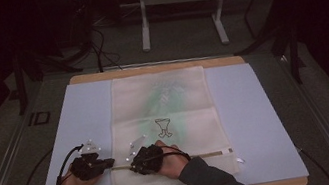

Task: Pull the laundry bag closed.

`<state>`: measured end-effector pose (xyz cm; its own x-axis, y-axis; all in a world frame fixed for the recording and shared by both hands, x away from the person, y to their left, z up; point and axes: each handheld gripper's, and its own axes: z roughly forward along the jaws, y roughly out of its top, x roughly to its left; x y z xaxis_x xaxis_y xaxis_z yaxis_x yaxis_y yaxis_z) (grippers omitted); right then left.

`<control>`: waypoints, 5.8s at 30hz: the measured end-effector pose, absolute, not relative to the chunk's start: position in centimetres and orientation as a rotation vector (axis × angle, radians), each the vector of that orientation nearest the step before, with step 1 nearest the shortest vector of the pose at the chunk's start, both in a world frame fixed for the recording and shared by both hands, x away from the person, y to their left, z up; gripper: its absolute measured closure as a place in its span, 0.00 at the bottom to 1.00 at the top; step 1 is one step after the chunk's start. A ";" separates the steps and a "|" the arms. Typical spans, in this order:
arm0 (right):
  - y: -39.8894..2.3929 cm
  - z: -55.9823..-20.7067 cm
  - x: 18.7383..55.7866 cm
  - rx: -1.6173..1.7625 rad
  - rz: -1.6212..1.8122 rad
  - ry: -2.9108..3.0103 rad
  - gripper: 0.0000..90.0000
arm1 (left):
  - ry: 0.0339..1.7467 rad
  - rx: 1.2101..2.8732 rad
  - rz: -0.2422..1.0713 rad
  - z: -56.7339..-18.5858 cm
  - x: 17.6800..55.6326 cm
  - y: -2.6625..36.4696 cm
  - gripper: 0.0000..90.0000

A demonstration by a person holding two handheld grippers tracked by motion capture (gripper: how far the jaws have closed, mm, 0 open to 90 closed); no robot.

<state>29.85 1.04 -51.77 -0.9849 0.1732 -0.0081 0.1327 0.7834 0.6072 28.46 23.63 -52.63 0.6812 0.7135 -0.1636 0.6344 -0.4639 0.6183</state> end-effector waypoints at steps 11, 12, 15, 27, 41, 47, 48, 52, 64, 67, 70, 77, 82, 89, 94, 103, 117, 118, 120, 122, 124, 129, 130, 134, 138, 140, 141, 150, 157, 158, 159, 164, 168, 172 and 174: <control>0.4 -51.6 29.8 0.243 0.967 2.905 0.91 | 1.031 2.225 0.151 -52.6 28.5 23.7 1.00; 0.4 -51.6 29.8 0.241 0.964 2.905 0.91 | 1.031 2.225 0.151 -52.6 28.5 23.7 1.00; 0.2 -51.5 29.8 0.239 0.963 2.907 0.91 | 1.031 2.224 0.150 -52.7 28.5 23.7 1.00; -0.6 -51.4 29.9 0.236 0.945 2.907 0.91 | 1.030 2.223 0.149 -52.7 28.5 23.7 1.00; -1.8 -51.3 29.8 0.254 0.948 2.914 0.91 | 1.035 2.218 0.145 -52.7 28.5 23.7 1.00; -2.5 -51.4 29.9 0.264 0.949 2.917 0.91 | 1.036 2.218 0.145 -52.7 28.5 23.7 1.00; -2.6 -51.4 29.9 0.262 0.945 2.919 0.91 | 1.036 2.218 0.145 -52.7 28.5 23.7 1.00; -3.0 -51.3 29.9 0.267 0.944 2.919 0.91 | 1.036 2.216 0.144 -52.7 28.5 23.7 1.00; -4.2 -51.3 30.0 0.276 0.936 2.916 0.91 | 1.036 2.216 0.144 -52.7 28.5 23.7 1.00; -4.5 -51.3 30.0 0.284 0.935 2.920 0.91 | 1.037 2.217 0.144 -52.7 28.5 23.7 1.00; -4.6 -51.3 30.0 0.281 0.933 2.920 0.91 | 1.038 2.214 0.143 -52.7 28.5 23.7 1.00; -5.2 -51.2 29.9 0.288 0.922 2.919 0.91 | 1.035 2.216 0.141 -52.7 28.5 23.8 1.00; -5.9 -51.1 29.9 0.296 0.921 2.914 0.91 | 1.038 2.216 0.142 -52.7 28.5 23.7 1.00; -6.7 -51.0 29.9 0.311 0.912 2.915 0.91 | 1.037 2.214 0.140 -52.7 28.5 23.8 1.00; -7.2 -50.9 29.9 0.308 0.903 2.916 0.91 | 1.037 2.214 0.141 -52.7 28.5 23.8 1.00; -8.4 -50.9 30.0 0.335 0.900 2.913 0.91 | 1.037 2.214 0.142 -52.7 28.5 23.8 1.00; -9.9 -50.8 30.2 0.357 0.893 2.910 0.91 | 1.039 2.215 0.145 -52.7 28.5 23.7 1.00; -10.0 -50.8 30.2 0.359 0.894 2.909 0.91 | 1.039 2.215 0.145 -52.7 28.5 23.7 1.00; -10.2 -50.8 30.2 0.362 0.890 2.910 0.91 | 1.039 2.215 0.144 -52.7 28.5 23.7 1.00; -10.3 -50.8 30.1 0.371 0.891 2.910 0.91 | 1.038 2.216 0.145 -52.7 28.5 23.7 1.00; -10.5 -50.8 30.2 0.364 0.888 2.909 0.91 | 1.039 2.215 0.145 -52.7 28.5 23.7 1.00; -11.0 -50.7 30.1 0.372 0.883 2.907 0.91 | 1.039 2.216 0.145 -52.7 28.5 23.7 1.00; -11.1 -50.7 30.1 0.373 0.880 2.908 0.91 | 1.038 2.216 0.144 -52.7 28.5 23.7 1.00; -11.6 -50.7 30.2 0.381 0.880 2.904 0.91 | 1.038 2.216 0.145 -52.7 28.5 23.7 1.00; -12.2 -50.7 30.2 0.390 0.878 2.902 0.91 | 1.039 2.215 0.144 -52.7 28.5 23.7 1.00; -12.4 -50.7 30.2 0.402 0.878 2.903 0.91 | 1.038 2.214 0.143 -52.7 28.5 23.7 1.00; -12.5 -50.7 30.3 0.391 0.878 2.902 0.91 | 1.038 2.213 0.143 -52.7 28.5 23.7 1.00; -13.3 -50.6 30.2 0.406 0.874 2.900 0.91 | 1.039 2.215 0.144 -52.7 28.5 23.7 1.00; -13.7 -50.6 30.2 0.410 0.865 2.901 0.91 | 1.037 2.214 0.142 -52.7 28.5 23.7 1.00; -13.8 -50.6 30.2 0.410 0.868 2.903 0.91 | 1.038 2.213 0.143 -52.7 28.5 23.7 1.00; -13.8 -50.6 30.2 0.406 0.859 2.901 0.91 | 1.038 2.213 0.143 -52.7 28.5 23.7 1.00; -14.2 -50.5 30.1 0.419 0.861 2.898 0.91 | 1.038 2.214 0.143 -52.7 28.5 23.7 1.00; -14.5 -50.5 30.2 0.417 0.860 2.896 0.91 | 1.038 2.214 0.140 -52.7 28.5 23.7 1.00; -14.7 -50.4 30.2 0.413 0.857 2.897 0.91 | 1.038 2.215 0.138 -52.7 28.5 23.8 1.00; -14.7 -50.4 30.2 0.412 0.851 2.898 0.92 | 1.038 2.215 0.139 -52.7 28.5 23.7 1.00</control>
<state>30.19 -14.75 -50.37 -0.9591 0.2828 -0.0134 0.2307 0.8081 0.5420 28.52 23.75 -52.69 0.6765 0.7143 -0.1792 0.6418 -0.4524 0.6192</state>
